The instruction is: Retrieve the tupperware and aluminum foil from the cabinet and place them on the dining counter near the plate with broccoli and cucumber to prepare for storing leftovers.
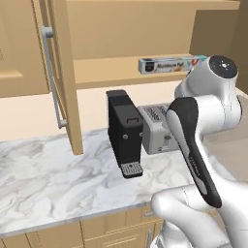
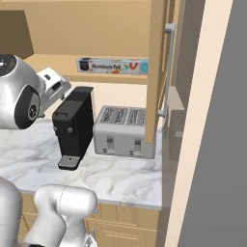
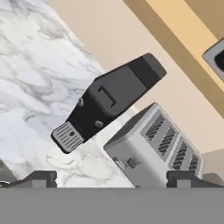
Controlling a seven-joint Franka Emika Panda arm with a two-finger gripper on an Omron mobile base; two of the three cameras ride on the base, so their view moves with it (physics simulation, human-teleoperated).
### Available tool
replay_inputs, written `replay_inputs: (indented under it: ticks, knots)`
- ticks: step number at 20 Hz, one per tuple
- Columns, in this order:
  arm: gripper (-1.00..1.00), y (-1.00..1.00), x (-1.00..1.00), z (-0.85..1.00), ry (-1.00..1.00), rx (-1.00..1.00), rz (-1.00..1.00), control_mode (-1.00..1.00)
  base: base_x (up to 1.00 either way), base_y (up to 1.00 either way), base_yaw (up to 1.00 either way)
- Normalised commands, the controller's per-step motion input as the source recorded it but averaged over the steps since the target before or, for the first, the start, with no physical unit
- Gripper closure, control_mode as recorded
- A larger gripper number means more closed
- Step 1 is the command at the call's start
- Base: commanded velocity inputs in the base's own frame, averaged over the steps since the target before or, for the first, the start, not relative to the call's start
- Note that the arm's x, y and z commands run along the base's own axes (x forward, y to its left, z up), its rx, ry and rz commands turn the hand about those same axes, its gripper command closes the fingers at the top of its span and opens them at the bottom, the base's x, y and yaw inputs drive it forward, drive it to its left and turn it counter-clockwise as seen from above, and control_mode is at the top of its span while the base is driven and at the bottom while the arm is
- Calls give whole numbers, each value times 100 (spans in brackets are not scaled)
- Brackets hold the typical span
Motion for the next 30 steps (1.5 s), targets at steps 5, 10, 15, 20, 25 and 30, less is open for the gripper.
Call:
replay_inputs:
  ticks: [5, 10, 15, 20, 25, 30]
  knots:
    - [-100, 0, 52, 9, 0, -28, 51, -100, 0, 0, 0]
    - [-100, 0, 33, 0, 0, -40, 55, -100, 0, 0, 0]
    - [-100, 10, 9, 22, 0, -55, 44, -100, 0, 0, 0]
    - [-100, 23, 12, 26, -6, -54, 29, -100, 0, 0, 0]
    - [-100, 10, 36, 13, -3, -37, 13, -100, 0, 0, 0]
    - [-100, 3, 48, 0, -3, -19, 2, -100, 0, 0, 0]
